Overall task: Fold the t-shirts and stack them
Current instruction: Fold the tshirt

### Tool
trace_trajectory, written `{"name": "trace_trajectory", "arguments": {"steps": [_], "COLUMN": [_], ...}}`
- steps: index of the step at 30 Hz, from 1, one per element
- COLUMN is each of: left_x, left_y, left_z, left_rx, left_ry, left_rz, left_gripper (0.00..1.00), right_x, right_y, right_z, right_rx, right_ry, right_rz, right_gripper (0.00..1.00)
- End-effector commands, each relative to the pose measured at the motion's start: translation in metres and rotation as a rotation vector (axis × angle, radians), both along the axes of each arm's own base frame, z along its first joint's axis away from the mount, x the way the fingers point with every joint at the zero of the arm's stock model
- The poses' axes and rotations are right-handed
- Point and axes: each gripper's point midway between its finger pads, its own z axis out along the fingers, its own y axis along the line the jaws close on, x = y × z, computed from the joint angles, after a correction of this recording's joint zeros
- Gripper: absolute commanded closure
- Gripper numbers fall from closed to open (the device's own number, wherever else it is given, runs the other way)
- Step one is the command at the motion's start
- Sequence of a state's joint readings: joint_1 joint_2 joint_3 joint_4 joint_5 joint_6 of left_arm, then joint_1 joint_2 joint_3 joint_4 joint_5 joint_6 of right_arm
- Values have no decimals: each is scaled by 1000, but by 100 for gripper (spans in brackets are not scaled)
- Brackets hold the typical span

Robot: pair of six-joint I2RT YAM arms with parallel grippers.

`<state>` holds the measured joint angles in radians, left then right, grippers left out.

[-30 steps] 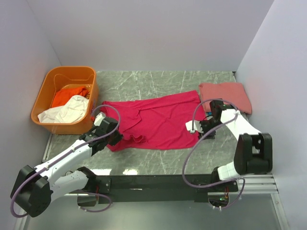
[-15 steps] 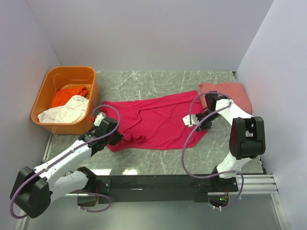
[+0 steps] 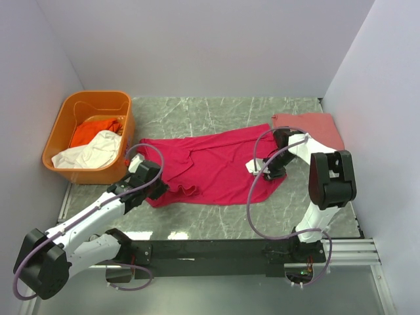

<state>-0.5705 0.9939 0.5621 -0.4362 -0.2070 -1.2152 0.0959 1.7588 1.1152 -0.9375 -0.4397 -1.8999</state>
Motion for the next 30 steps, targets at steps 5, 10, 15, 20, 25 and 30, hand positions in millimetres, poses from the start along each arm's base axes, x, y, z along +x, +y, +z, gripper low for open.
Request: {"name": "trace_trajectory", "arguments": {"steps": [5,10,15,20,25,30], "left_x": [3,1,-4,-14,-29,-42], "left_y": [-2,-2,-3,-3,-1,-2], "left_z": [12,18,28,42,48,66], "left_rx": [-20,-27,-37,-49,-58,-112], "left_ry": [-31,-38,-54,-69,-55,-73], "left_rz": [-6,-14,-43,-90,-125,-150], "left_gripper": [100,100,100,100,100,100], "right_x": [3,-1,-9,-19,-36,-51], "right_y": [-3,-1,-2,-5,-4,-16], "right_z": [0,9,24,46,52,47], "right_rx": [-29,-8,39,99,172,246], "right_ry": [12,9,-19,-77,-96,-97], "right_rz": [-18,-48,-89,-173,-334,-497], "right_gripper": [62,86,100,100,100,100]}}
